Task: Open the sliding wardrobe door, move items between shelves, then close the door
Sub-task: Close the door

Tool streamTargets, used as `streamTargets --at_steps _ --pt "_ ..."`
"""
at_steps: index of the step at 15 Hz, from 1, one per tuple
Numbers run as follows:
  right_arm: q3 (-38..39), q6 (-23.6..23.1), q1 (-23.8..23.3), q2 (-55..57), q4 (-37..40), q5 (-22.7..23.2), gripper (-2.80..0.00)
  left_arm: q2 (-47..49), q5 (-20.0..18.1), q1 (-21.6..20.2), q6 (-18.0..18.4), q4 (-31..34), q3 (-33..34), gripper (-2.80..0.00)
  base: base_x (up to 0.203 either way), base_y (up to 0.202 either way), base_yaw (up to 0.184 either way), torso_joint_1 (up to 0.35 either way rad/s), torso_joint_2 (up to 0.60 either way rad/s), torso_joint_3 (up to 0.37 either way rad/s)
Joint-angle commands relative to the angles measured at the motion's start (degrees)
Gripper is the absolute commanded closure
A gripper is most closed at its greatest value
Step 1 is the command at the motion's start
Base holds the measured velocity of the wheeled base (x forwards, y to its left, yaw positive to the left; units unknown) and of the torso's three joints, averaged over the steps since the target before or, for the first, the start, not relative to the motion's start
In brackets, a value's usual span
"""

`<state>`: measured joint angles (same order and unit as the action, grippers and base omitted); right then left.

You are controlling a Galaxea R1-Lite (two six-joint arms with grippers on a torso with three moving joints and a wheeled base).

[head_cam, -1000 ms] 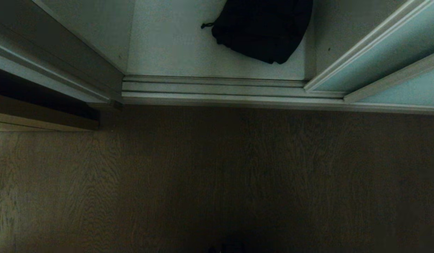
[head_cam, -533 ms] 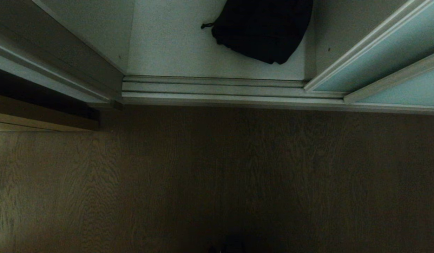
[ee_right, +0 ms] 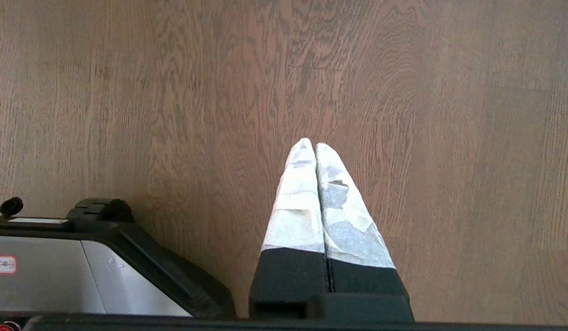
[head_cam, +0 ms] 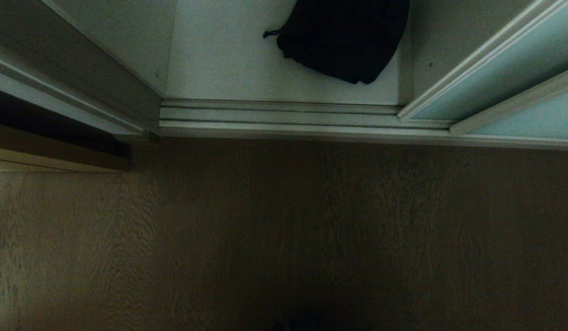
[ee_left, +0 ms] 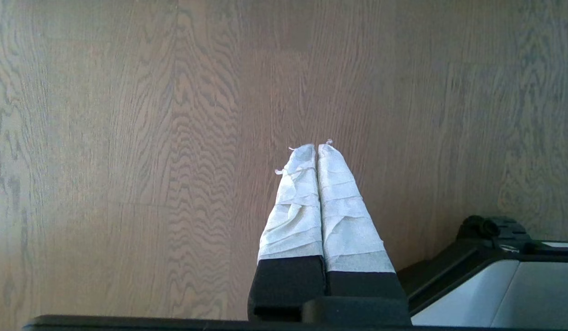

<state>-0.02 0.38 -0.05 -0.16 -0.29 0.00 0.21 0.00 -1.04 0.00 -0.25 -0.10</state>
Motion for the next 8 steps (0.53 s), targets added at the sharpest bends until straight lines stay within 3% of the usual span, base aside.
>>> streamTargets --at_steps 1,8 --pt "0.0 0.0 0.0 0.2 0.0 0.0 0.0 0.0 0.0 0.0 0.0 0.0 0.0 0.0 0.0 0.0 0.0 0.0 0.0 0.0" --pt "0.0 0.0 0.0 0.1 0.0 0.1 0.0 0.0 0.0 0.0 0.1 0.0 0.0 0.0 0.0 0.0 0.0 0.0 0.0 0.0"
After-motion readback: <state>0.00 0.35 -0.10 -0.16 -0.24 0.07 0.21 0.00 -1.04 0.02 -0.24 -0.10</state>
